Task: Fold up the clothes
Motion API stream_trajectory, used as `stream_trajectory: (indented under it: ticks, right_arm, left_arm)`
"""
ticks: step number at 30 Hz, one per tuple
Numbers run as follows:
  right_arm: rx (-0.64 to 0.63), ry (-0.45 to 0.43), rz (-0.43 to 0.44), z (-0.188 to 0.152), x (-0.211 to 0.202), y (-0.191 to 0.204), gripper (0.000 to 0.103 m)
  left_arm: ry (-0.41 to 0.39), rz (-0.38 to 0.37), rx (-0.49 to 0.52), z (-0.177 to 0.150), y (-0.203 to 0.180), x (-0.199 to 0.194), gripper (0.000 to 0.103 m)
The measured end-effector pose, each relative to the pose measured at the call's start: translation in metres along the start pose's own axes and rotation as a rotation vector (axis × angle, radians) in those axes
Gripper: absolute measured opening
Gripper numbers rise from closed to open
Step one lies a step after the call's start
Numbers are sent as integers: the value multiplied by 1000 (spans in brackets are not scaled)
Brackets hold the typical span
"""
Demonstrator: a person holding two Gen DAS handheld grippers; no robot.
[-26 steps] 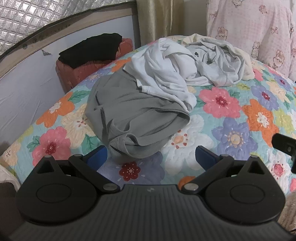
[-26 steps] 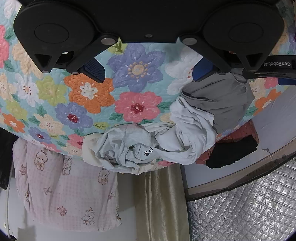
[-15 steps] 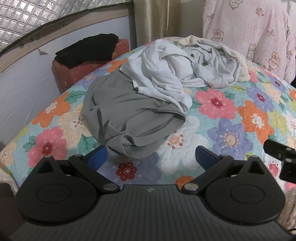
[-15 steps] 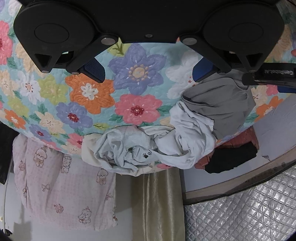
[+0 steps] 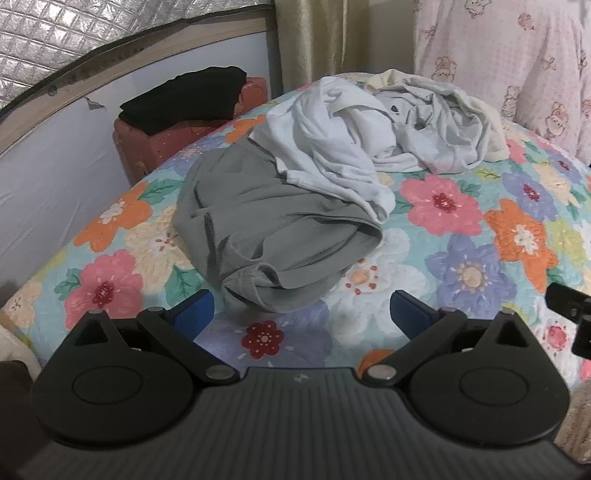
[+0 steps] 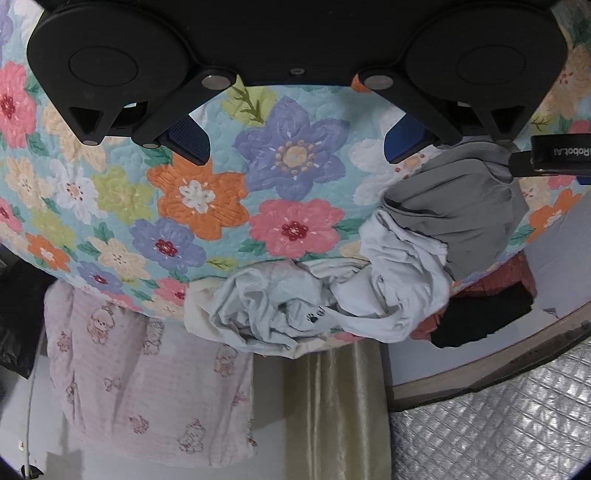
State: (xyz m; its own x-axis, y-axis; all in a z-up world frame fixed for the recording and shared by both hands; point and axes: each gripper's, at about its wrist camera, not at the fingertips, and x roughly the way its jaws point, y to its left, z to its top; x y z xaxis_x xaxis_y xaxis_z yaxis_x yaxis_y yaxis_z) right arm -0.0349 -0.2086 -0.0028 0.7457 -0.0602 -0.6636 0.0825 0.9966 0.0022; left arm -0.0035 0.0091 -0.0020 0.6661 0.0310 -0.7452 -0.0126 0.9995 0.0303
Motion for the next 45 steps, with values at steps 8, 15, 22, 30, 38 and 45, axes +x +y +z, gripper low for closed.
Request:
stream_trajectory:
  ticks: [8, 15, 22, 30, 38, 45]
  right_arm:
    - [21, -40, 46, 1, -6, -4, 102]
    - [13, -29, 59, 1, -5, -2, 102]
    - [20, -31, 77, 1, -9, 1, 102]
    - [-5, -18, 87, 1, -8, 8, 102]
    - [-15, -13, 82, 0, -7, 12, 102]
    - [-2, -4, 77, -1, -1, 11, 102]
  left_arm:
    - [-14, 4, -17, 1, 3, -3, 103]
    - [-11, -17, -35, 2, 7, -3, 103]
    - [-22, -21, -31, 1, 10, -7, 103]
    - [-10, -33, -45, 2, 15, -5, 103]
    - [3, -35, -41, 1, 16, 2, 103]
    - [-25, -20, -61, 1, 33, 12, 103]
